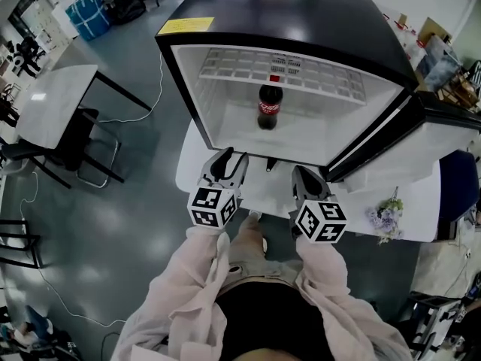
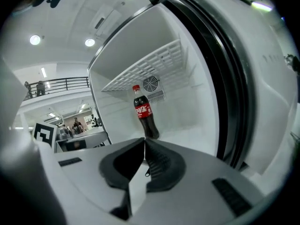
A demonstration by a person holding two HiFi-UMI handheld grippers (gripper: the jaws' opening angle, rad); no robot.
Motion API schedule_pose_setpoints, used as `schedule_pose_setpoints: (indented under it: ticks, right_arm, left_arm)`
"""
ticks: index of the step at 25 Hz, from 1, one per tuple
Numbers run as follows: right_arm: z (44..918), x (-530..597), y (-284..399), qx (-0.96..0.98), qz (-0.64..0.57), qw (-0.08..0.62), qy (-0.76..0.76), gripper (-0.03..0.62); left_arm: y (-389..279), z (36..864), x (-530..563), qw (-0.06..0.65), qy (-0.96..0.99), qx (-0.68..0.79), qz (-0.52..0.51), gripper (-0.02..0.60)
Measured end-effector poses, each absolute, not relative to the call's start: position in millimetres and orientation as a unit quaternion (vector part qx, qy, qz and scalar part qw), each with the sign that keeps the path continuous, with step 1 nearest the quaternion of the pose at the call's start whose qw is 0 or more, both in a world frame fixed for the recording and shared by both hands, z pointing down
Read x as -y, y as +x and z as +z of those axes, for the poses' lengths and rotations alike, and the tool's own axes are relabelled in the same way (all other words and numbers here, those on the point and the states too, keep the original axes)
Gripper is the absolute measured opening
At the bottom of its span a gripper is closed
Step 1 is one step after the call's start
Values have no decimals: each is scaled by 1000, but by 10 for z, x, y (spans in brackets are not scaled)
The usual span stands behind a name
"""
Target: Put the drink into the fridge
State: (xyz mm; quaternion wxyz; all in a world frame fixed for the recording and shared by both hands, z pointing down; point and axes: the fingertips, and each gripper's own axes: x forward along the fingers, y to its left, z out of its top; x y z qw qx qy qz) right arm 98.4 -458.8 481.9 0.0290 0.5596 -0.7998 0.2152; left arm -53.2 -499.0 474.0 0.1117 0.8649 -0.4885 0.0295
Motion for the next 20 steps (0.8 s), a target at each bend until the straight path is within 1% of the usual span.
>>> schedule_pose_setpoints:
  ticks: [4, 7, 13, 20]
  right_arm:
    - [4678, 4569, 919, 815, 179, 36, 551, 14]
    - [4602, 4572, 929, 820, 154, 44, 549, 14]
    - [4375, 4572, 986, 826, 144, 24, 544, 12]
    - [4318, 4575, 1024, 825, 139, 38, 546, 11]
  left_arm:
    - [-504, 4666, 4825, 106, 866, 488, 33, 108]
    - [-496, 4629, 4760, 106, 864, 490, 42, 23]
    - [-605, 4477, 4640, 120, 857, 500, 46, 12]
    - [-665, 4428, 4557, 110, 857, 501, 48, 12]
